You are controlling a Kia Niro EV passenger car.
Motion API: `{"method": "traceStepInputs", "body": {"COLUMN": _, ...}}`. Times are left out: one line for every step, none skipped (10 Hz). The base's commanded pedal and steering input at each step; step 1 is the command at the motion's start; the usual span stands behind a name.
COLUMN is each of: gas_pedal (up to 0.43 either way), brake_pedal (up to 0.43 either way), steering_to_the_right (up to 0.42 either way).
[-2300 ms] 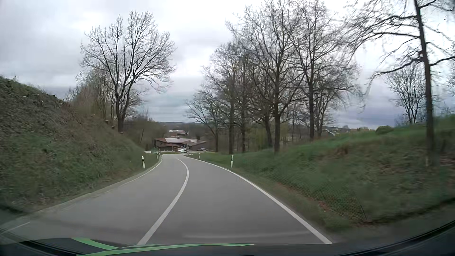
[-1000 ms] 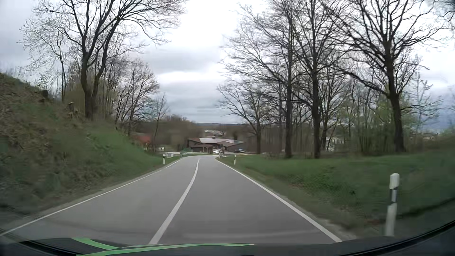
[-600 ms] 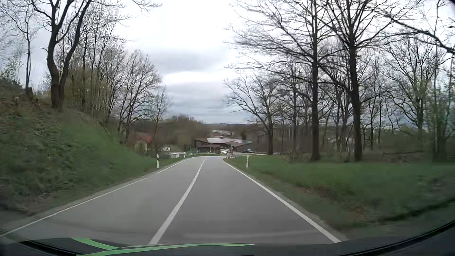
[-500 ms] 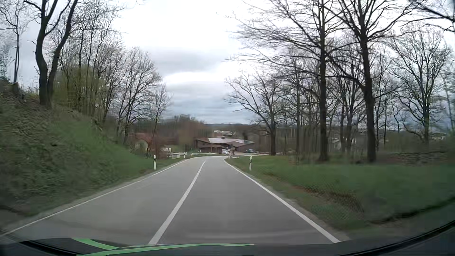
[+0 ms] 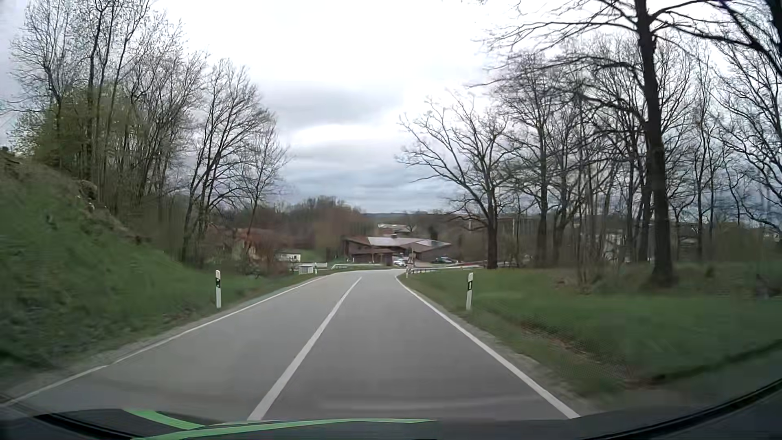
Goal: Follow the waypoints while adhering to traffic rules and regulations
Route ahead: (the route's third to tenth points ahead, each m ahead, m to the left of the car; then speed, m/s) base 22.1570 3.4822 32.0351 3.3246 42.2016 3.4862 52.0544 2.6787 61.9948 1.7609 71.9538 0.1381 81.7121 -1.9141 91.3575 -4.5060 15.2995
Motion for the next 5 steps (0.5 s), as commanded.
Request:
{"method": "traceStepInputs", "body": {"gas_pedal": 0.000, "brake_pedal": 0.122, "steering_to_the_right": -0.012}}
{"method": "traceStepInputs", "body": {"gas_pedal": 0.000, "brake_pedal": 0.122, "steering_to_the_right": -0.011}}
{"method": "traceStepInputs", "body": {"gas_pedal": 0.000, "brake_pedal": 0.122, "steering_to_the_right": -0.011}}
{"method": "traceStepInputs", "body": {"gas_pedal": 0.000, "brake_pedal": 0.116, "steering_to_the_right": -0.011}}
{"method": "traceStepInputs", "body": {"gas_pedal": 0.000, "brake_pedal": 0.116, "steering_to_the_right": -0.010}}
